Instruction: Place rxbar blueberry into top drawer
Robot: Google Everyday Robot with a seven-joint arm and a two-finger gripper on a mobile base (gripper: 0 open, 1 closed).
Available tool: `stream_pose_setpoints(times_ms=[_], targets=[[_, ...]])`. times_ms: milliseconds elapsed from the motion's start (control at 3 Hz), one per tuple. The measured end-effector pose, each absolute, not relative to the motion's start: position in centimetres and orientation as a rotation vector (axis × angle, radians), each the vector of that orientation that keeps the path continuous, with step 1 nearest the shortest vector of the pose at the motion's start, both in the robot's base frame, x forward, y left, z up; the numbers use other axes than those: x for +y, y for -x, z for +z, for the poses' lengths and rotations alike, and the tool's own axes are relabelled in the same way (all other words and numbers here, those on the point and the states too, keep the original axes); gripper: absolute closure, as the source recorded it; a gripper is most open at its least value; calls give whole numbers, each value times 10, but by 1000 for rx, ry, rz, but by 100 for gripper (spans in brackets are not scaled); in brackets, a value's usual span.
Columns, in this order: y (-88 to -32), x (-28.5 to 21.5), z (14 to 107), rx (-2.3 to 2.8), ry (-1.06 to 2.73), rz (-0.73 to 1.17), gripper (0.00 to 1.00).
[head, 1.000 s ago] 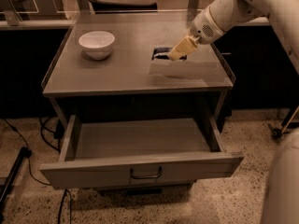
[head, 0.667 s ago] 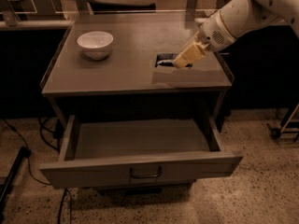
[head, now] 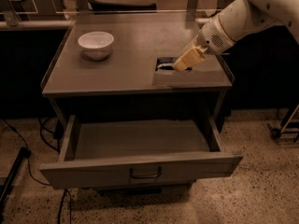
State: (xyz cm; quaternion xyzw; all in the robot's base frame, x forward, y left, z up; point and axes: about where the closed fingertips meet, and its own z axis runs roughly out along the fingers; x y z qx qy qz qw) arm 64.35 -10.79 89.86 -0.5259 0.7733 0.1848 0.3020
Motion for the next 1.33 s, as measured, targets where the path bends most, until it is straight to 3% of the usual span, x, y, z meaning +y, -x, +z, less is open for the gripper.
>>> stream_pose_setpoints(times_ms=[1333], targets=[[-554, -152, 839, 2038, 1309, 559, 100]])
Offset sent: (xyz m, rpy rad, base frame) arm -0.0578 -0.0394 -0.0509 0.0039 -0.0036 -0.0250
